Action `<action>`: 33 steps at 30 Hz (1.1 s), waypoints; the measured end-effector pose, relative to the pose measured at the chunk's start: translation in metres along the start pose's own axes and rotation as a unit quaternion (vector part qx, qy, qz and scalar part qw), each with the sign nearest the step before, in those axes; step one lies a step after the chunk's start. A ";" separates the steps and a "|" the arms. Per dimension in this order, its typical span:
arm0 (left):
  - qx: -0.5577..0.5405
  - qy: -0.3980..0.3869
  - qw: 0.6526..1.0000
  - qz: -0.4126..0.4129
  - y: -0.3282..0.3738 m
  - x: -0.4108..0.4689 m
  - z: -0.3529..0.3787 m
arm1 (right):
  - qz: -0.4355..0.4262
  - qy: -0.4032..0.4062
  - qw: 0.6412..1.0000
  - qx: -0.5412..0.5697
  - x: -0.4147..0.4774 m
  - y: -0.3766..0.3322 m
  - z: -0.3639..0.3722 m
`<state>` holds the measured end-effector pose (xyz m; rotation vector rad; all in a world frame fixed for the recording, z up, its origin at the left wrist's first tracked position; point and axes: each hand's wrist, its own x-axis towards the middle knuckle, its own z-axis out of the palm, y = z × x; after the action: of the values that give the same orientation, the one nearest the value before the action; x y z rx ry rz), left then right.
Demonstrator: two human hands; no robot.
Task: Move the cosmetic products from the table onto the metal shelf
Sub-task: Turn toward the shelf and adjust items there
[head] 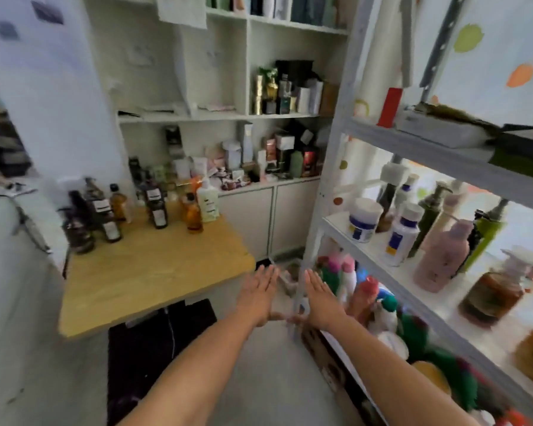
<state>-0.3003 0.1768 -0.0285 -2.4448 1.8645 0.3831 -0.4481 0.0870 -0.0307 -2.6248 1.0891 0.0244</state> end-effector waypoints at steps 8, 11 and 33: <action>-0.012 -0.003 0.985 -0.169 -0.142 -0.018 -0.006 | -0.136 -0.057 0.988 -0.039 0.118 -0.125 0.025; -0.013 0.006 0.978 -0.208 -0.182 -0.004 -0.007 | -0.176 -0.078 0.981 -0.037 0.164 -0.153 0.031; -0.050 -0.013 0.966 -0.253 -0.400 0.211 -0.051 | -0.130 -0.105 0.984 0.061 0.488 -0.221 0.048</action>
<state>0.1421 0.0786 -0.0719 -2.8329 1.1641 0.4791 0.0578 -0.0881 -0.0801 -2.5622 0.6519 0.1693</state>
